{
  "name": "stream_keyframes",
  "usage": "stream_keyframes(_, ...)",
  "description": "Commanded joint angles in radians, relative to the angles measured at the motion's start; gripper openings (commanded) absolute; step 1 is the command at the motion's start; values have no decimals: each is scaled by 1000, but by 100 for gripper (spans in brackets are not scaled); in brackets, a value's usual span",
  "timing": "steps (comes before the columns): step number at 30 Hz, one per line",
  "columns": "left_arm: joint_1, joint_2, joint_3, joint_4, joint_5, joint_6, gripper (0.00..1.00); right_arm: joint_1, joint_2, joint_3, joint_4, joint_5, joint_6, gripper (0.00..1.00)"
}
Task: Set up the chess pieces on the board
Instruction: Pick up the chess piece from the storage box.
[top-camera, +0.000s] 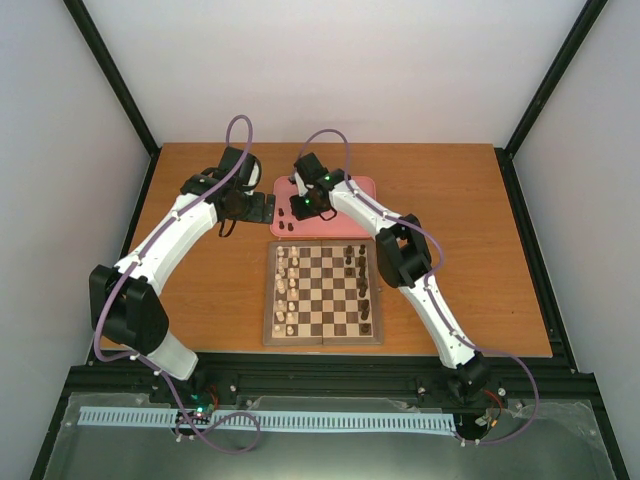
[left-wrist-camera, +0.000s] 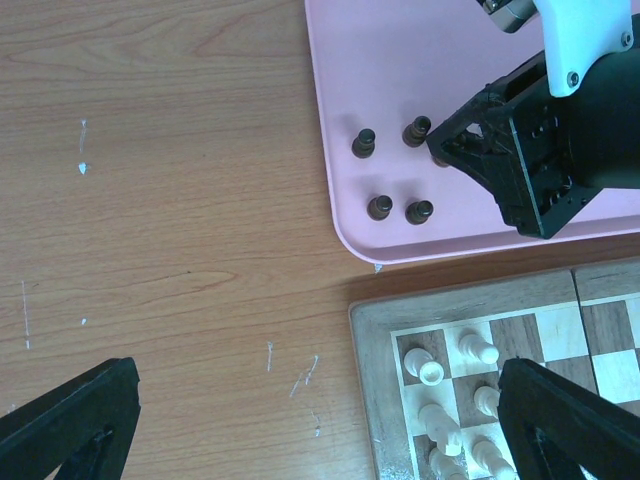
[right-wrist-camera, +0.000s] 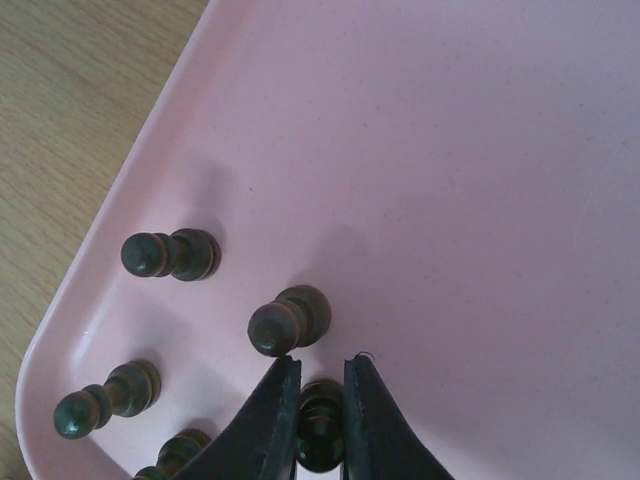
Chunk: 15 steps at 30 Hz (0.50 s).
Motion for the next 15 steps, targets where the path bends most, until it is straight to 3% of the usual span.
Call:
stream_keyframes(1,-7,6,16,5,15,-11,100,-8,7,25,-4,27,-4,5)
stream_keyframes(10,-7,0,11,6,5,-8,100,-10,-202,-60,-26,82,-22,3)
stream_keyframes(15,-7,7,27,2,-8,-6,100,-5,-413,-266,-37,108,-38,3)
